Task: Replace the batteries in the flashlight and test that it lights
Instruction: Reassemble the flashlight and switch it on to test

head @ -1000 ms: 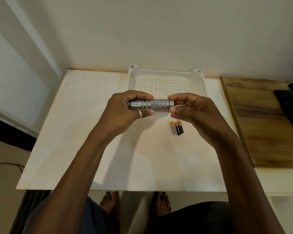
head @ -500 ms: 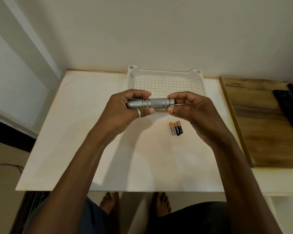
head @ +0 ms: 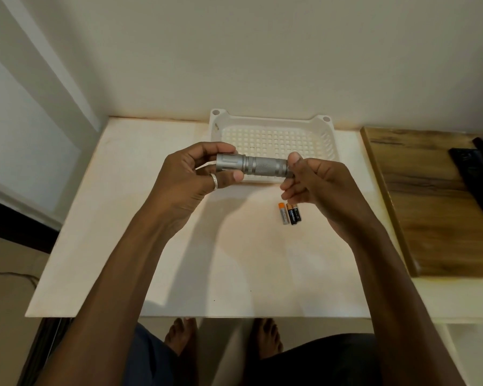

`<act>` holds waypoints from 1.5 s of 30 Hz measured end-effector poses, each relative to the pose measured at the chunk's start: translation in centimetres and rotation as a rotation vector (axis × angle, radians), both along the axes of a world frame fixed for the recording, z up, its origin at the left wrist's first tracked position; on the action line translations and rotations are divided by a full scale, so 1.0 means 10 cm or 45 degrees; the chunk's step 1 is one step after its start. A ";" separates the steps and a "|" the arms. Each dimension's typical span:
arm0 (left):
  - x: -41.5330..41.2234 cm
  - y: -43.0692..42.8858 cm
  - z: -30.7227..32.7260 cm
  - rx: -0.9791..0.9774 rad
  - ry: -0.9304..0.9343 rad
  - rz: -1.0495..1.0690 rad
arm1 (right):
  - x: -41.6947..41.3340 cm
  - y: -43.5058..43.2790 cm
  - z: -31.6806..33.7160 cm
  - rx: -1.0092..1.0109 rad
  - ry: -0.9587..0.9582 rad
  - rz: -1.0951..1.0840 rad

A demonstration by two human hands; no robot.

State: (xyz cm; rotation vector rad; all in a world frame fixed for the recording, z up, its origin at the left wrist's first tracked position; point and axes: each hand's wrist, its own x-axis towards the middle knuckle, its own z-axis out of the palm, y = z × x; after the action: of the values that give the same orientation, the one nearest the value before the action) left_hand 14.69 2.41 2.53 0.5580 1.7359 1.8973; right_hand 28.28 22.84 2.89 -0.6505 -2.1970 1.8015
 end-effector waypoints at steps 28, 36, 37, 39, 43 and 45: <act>-0.03 -0.06 0.01 0.065 0.028 -0.043 | 0.01 -0.06 0.05 -0.025 -0.009 0.052; -0.02 -0.05 0.00 0.046 0.060 -0.038 | 0.00 -0.06 0.05 0.053 -0.019 0.040; -0.02 -0.04 0.00 0.044 0.064 -0.043 | -0.01 -0.09 0.05 0.073 -0.065 -0.001; -0.01 -0.03 0.00 0.042 0.067 -0.055 | -0.04 -0.11 0.04 0.089 -0.120 -0.078; -0.01 -0.04 0.00 0.055 0.048 -0.043 | 0.01 -0.04 0.05 -0.036 -0.031 0.021; -0.02 -0.05 0.01 0.060 0.040 -0.031 | 0.06 0.02 0.08 -0.079 0.073 0.122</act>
State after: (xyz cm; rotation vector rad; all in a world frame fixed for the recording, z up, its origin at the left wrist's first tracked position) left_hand 14.52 1.95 2.63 0.6272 1.7005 1.9263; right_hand 28.89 23.01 3.64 -0.5075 -2.1769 1.9174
